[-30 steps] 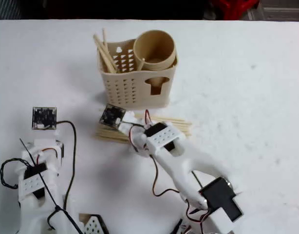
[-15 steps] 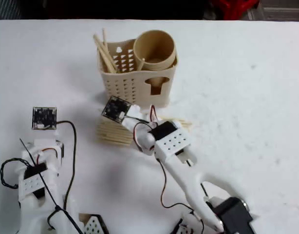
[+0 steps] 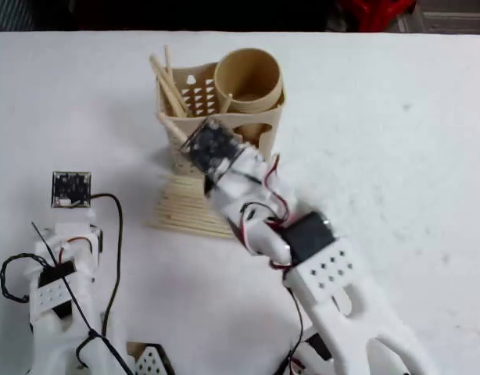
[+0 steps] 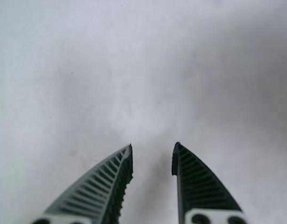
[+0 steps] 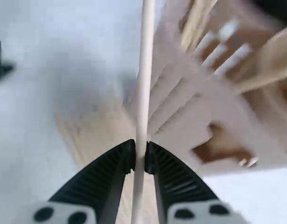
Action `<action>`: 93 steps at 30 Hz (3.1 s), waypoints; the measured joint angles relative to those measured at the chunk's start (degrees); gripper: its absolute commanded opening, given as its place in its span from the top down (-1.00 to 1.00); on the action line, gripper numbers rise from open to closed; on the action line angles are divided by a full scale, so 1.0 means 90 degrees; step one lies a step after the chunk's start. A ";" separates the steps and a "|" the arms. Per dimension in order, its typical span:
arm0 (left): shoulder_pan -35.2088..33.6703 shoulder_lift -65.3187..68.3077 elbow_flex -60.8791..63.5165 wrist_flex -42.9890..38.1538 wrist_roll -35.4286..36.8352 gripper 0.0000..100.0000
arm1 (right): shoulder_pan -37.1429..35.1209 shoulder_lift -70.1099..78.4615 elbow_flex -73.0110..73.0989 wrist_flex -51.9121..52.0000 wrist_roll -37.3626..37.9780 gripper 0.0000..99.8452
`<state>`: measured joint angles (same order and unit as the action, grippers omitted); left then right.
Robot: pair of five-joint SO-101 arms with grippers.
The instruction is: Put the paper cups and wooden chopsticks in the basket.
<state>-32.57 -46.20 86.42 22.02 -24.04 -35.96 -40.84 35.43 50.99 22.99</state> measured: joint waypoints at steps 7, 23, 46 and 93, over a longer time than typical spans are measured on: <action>0.0000 0.0000 0.0000 0.0000 0.0000 0.69 | 0.0000 0.0537 -0.2315 0.0010 -0.0332 0.96; 0.0000 0.0000 0.0000 0.0000 0.0000 0.69 | 0.0137 0.5734 -0.8215 -0.0850 -0.0557 0.97; 0.0000 0.0000 0.0000 0.0000 0.0000 0.69 | 0.0313 0.4747 -0.4063 -0.3712 -0.1631 0.96; 0.0000 0.0000 0.0000 0.0000 0.0000 0.69 | -0.1338 0.2159 0.1973 -0.1114 0.1299 0.74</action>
<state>-32.57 -46.20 86.42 22.02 -24.04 -48.00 -21.41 53.19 40.97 34.68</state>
